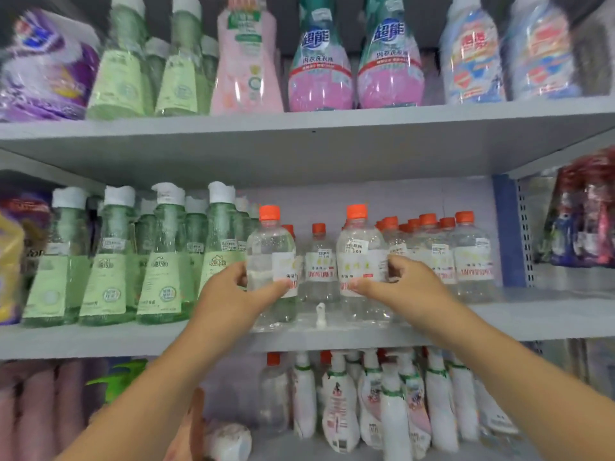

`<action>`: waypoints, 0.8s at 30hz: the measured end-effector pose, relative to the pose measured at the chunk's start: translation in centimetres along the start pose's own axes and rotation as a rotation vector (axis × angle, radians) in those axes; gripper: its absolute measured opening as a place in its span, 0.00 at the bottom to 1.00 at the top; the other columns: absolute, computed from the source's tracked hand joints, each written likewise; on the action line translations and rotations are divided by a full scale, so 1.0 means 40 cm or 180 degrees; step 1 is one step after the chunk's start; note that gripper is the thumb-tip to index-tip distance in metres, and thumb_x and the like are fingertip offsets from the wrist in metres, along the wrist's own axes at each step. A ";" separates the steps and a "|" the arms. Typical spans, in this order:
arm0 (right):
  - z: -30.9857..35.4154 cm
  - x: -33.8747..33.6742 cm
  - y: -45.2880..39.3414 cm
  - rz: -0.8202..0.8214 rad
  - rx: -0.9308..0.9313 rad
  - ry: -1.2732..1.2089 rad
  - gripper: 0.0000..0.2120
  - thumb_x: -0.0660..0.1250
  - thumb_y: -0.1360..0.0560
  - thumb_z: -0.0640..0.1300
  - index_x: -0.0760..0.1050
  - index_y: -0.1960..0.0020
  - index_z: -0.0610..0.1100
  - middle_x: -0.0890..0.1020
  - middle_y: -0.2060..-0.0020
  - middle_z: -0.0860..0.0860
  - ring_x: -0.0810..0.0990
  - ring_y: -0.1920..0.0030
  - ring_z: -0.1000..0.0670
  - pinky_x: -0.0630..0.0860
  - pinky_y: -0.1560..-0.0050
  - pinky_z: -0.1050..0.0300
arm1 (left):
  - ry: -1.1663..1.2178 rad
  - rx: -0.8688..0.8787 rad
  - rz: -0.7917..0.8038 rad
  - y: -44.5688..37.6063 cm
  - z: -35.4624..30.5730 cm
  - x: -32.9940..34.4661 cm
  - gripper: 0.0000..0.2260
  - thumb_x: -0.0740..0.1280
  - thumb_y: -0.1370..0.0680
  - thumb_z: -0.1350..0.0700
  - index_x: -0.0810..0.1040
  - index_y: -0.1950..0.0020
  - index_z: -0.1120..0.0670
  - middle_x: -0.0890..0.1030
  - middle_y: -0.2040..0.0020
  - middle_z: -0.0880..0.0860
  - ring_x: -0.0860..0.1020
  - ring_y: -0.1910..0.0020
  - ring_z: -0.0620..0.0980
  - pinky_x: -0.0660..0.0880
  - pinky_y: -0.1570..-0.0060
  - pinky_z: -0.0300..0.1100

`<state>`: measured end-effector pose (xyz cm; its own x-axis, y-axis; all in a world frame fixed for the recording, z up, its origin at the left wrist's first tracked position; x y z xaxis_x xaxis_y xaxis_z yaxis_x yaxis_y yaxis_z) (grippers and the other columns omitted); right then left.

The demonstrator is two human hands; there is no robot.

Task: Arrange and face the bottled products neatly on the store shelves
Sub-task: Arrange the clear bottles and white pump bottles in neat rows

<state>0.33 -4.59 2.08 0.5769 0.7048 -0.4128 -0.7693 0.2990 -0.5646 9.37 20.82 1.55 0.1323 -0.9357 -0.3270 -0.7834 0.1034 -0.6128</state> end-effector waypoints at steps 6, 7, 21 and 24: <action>-0.005 0.060 -0.035 0.0140 -0.0067 0.0358 0.24 0.76 0.32 0.64 0.78 0.41 0.56 0.83 0.49 0.62 0.82 0.52 0.62 0.76 0.56 0.65 | -0.0431 0.0297 0.0007 -0.037 0.009 0.000 0.33 0.77 0.32 0.38 0.68 0.32 0.43 0.79 0.52 0.36 0.79 0.52 0.38 0.72 0.57 0.35; 0.004 0.067 -0.042 0.0164 -0.0091 0.0556 0.24 0.75 0.33 0.66 0.78 0.42 0.57 0.82 0.49 0.62 0.81 0.52 0.62 0.75 0.57 0.66 | -0.0581 0.0405 -0.0023 -0.038 -0.002 -0.004 0.36 0.77 0.32 0.38 0.66 0.28 0.43 0.75 0.51 0.34 0.78 0.52 0.39 0.72 0.55 0.37; 0.207 0.052 -0.190 -0.0017 -0.1072 0.1761 0.45 0.74 0.31 0.65 0.59 0.21 0.53 0.70 0.30 0.54 0.75 0.36 0.54 0.73 0.32 0.54 | -0.1048 0.0511 -0.0021 -0.114 -0.029 -0.010 0.38 0.74 0.27 0.41 0.61 0.21 0.45 0.72 0.26 0.48 0.79 0.39 0.51 0.76 0.41 0.47; 0.216 0.095 -0.226 0.0352 -0.1190 0.2328 0.45 0.74 0.30 0.64 0.58 0.20 0.54 0.63 0.23 0.53 0.68 0.27 0.51 0.67 0.28 0.53 | -0.1033 0.0532 -0.0092 -0.115 -0.026 0.018 0.37 0.74 0.25 0.43 0.60 0.22 0.49 0.74 0.28 0.51 0.75 0.34 0.52 0.72 0.40 0.45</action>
<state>7.11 0.93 11.79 0.6354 0.0826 -0.7678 -0.7646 -0.0721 -0.6405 12.44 19.34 4.86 0.3596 -0.7861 -0.5026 -0.6701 0.1573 -0.7254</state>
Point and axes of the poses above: each hand's wrist, its own y-axis away from the middle knuckle, its own x-axis out of the palm, z = x × y, the point moved 8 cm from there along -y, towards the middle knuckle
